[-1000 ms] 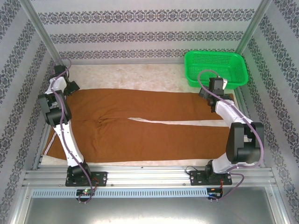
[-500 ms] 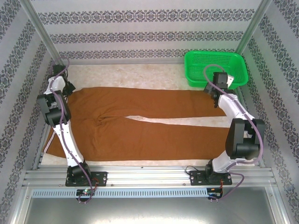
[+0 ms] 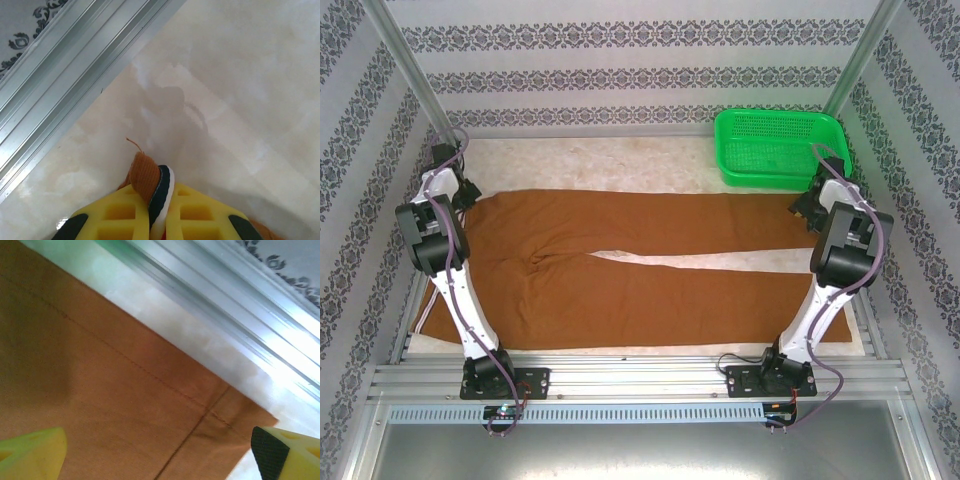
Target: Roll up the long pants
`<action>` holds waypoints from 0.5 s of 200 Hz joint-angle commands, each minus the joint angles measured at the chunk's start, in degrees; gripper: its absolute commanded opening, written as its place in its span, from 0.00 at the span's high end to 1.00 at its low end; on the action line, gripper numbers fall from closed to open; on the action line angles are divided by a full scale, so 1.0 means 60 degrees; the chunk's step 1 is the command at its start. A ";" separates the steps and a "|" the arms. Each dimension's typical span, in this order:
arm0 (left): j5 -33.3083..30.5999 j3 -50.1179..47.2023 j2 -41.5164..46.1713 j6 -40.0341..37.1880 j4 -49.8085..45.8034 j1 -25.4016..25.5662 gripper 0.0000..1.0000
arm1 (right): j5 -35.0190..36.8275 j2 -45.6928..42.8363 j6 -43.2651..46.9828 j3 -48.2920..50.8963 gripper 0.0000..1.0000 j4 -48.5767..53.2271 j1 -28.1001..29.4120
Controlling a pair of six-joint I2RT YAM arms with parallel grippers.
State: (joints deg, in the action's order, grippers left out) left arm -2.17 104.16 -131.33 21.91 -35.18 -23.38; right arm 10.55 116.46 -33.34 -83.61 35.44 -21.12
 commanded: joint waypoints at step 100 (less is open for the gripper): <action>0.0153 -0.0080 0.0183 -0.0470 -0.0706 0.0018 1.00 | -0.0752 0.2523 0.0020 -0.3376 0.12 0.1404 -0.0226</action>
State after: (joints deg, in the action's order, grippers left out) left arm -2.00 103.61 -130.96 20.53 -35.11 -23.35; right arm 8.97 129.91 -33.17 -101.95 40.53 -22.02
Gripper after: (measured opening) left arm 0.096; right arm 0.904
